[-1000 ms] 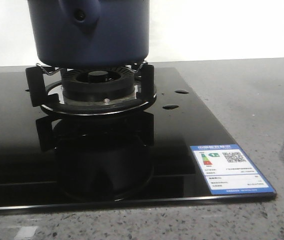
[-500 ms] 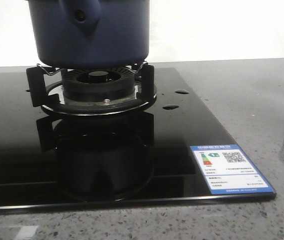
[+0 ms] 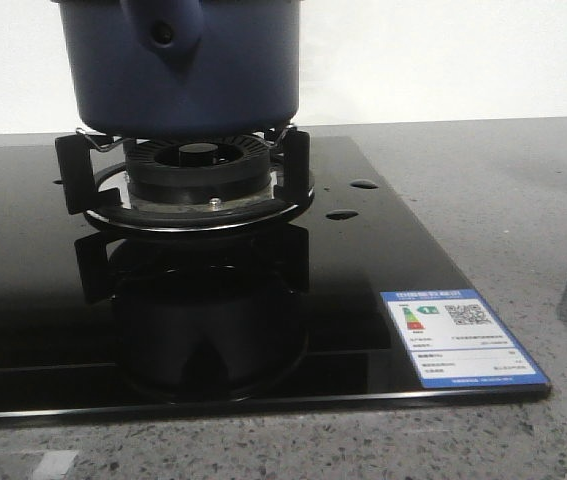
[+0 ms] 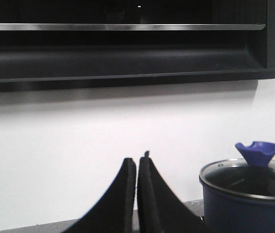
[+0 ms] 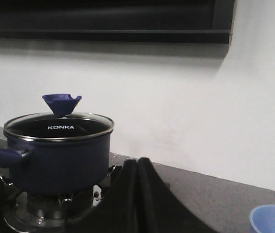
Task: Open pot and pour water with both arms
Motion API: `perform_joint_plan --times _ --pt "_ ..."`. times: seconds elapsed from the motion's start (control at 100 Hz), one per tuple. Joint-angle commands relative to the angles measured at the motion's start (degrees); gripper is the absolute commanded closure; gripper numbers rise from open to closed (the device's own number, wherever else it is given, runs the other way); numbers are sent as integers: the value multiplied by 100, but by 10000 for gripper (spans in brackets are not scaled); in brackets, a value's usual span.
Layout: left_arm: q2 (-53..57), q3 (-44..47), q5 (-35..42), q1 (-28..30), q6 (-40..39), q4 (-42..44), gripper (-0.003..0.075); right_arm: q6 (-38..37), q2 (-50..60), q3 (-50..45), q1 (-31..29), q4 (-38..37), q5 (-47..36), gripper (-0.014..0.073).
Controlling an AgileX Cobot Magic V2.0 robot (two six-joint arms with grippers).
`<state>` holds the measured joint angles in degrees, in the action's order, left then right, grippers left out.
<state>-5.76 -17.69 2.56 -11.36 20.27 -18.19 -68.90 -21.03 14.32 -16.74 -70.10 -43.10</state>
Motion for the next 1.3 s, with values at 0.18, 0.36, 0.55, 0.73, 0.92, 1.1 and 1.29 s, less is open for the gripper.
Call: perform_joint_plan --times 0.18,0.36,0.55,0.73,0.92,1.1,1.29 --pt "753 547 344 20 -1 3 741 67 204 -378 12 105 173 654" --pt "754 604 344 20 -1 3 741 67 204 -450 12 -118 173 654" --pt "754 604 344 20 -1 3 741 67 204 -450 12 -118 212 654" --pt "754 604 344 20 -1 3 741 67 204 -450 12 -118 237 654" --pt "754 604 344 20 -1 3 741 67 204 -450 12 -118 237 654" --pt "754 604 344 20 -1 3 741 67 204 -450 12 -118 237 654" --pt "754 604 344 20 -1 3 741 67 204 -450 12 -118 237 654"
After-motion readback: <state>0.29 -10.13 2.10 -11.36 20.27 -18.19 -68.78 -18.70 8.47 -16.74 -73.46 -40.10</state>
